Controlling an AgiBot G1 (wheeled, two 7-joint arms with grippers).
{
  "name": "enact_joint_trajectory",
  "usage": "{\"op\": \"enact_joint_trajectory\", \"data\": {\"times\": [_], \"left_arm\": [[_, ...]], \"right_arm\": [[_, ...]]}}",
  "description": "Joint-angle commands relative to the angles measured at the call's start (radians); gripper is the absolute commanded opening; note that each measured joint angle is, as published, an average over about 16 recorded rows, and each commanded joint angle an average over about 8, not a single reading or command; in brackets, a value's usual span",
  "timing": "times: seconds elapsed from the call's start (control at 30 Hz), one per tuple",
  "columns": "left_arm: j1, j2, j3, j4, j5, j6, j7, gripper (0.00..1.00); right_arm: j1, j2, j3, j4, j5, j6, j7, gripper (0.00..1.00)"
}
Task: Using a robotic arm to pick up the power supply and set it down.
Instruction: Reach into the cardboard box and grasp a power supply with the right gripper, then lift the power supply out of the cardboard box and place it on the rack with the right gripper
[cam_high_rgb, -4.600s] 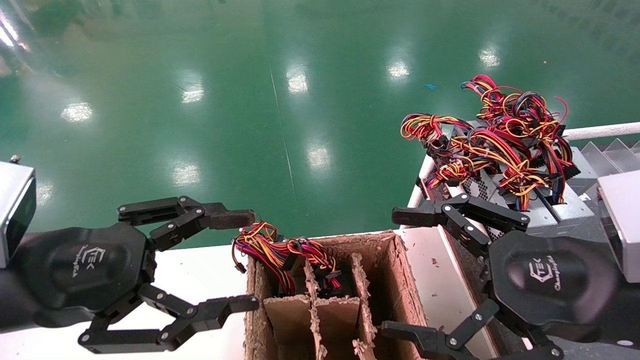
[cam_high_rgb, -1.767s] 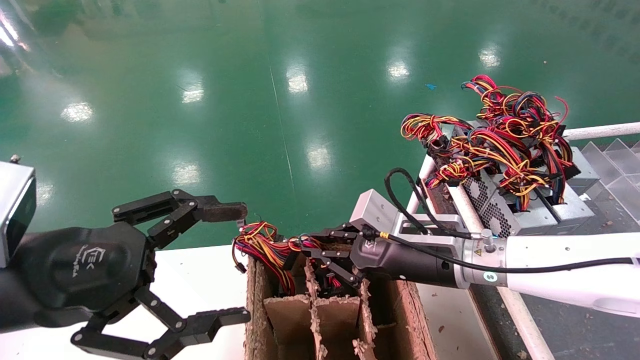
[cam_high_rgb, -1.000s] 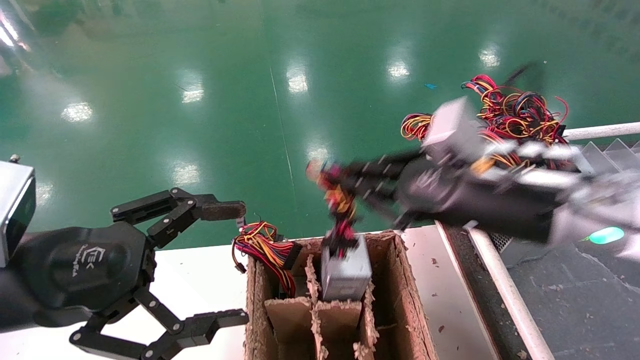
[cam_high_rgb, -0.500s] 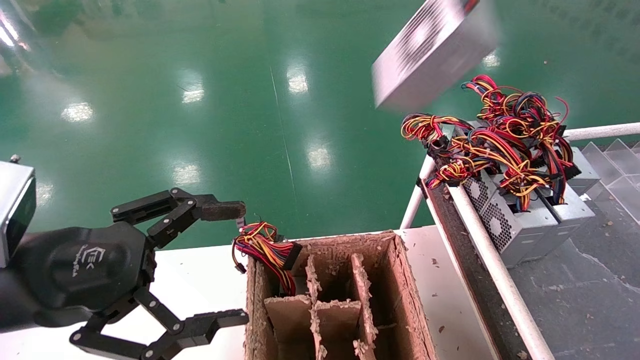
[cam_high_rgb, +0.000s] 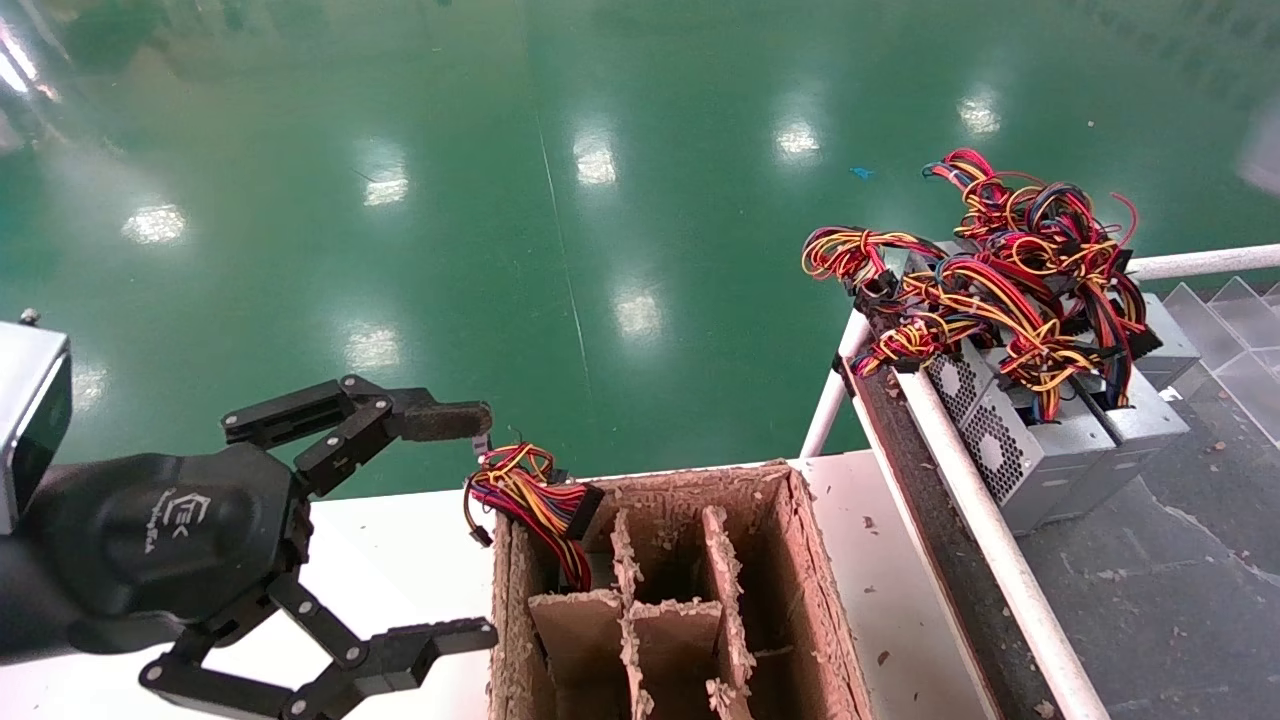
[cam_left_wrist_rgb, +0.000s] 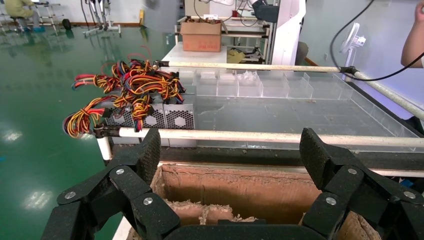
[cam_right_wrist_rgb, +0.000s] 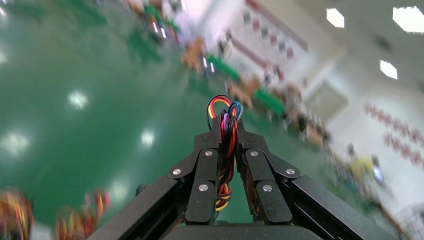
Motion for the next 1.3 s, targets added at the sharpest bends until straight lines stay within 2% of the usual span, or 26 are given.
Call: {"op": "enact_joint_trajectory", "data": {"times": [0.03,0.3,0.57,0.73,0.97,1.13,1.3], "left_arm": [[0.000,0.000,0.000,0.000,0.000,0.000,0.000,1.00],[0.000,0.000,0.000,0.000,0.000,0.000,0.000,1.00],[0.000,0.000,0.000,0.000,0.000,0.000,0.000,1.00],[0.000,0.000,0.000,0.000,0.000,0.000,0.000,1.00],[0.000,0.000,0.001,0.000,0.000,0.000,0.000,1.00],[0.000,0.000,0.001,0.000,0.000,0.000,0.000,1.00],[0.000,0.000,0.001,0.000,-0.001,0.000,0.000,1.00]], "right_arm": [[0.004,0.041,-0.005,-0.028,-0.017,-0.027,0.018,0.00],[-0.127,0.180,-0.017,-0.109,0.042,-0.132,0.009,0.00],[-0.302,0.233,-0.041,-0.172,0.172,-0.167,-0.042,0.00],[-0.396,0.221,-0.053,-0.182,0.254,-0.147,-0.092,0.00],[-0.485,0.170,-0.058,-0.159,0.310,-0.061,-0.143,0.00],[-0.499,0.132,-0.062,-0.132,0.307,-0.009,-0.146,0.00],[-0.474,0.094,-0.073,-0.113,0.279,0.017,-0.135,0.00]]}}
